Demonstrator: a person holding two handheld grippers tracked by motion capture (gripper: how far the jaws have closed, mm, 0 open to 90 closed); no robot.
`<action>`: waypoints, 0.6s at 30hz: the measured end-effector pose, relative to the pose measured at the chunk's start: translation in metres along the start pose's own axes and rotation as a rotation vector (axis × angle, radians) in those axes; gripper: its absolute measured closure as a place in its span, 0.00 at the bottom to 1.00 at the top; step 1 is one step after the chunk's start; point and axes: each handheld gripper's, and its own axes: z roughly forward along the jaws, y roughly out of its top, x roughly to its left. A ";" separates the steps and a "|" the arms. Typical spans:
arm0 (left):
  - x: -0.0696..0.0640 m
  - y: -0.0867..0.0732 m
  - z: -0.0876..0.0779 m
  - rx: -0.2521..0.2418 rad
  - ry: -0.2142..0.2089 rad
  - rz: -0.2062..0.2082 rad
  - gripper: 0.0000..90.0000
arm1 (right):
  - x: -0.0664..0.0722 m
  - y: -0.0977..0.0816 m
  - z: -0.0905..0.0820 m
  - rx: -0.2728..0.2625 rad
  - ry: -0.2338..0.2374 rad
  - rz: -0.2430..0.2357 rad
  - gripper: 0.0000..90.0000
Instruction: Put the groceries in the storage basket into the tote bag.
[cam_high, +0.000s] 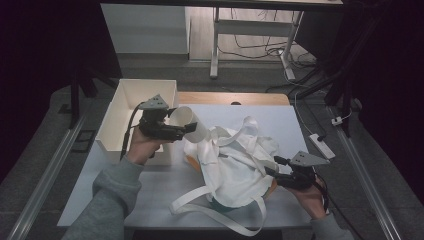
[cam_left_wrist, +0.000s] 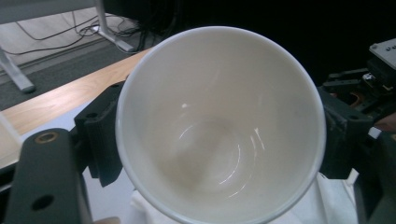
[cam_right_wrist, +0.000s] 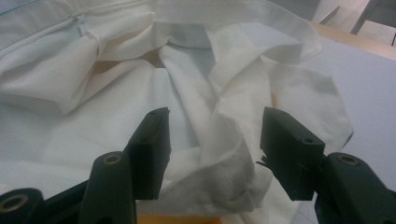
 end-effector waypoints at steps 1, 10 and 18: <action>-0.002 0.000 0.003 0.002 -0.009 0.002 0.23 | 0.000 0.000 0.000 0.002 0.000 0.001 0.47; -0.019 0.001 0.022 0.021 -0.056 0.031 0.23 | 0.000 -0.001 0.000 0.001 -0.001 0.000 0.47; -0.032 -0.001 0.041 0.061 -0.094 0.052 0.23 | 0.000 -0.001 0.000 0.004 -0.003 -0.002 0.47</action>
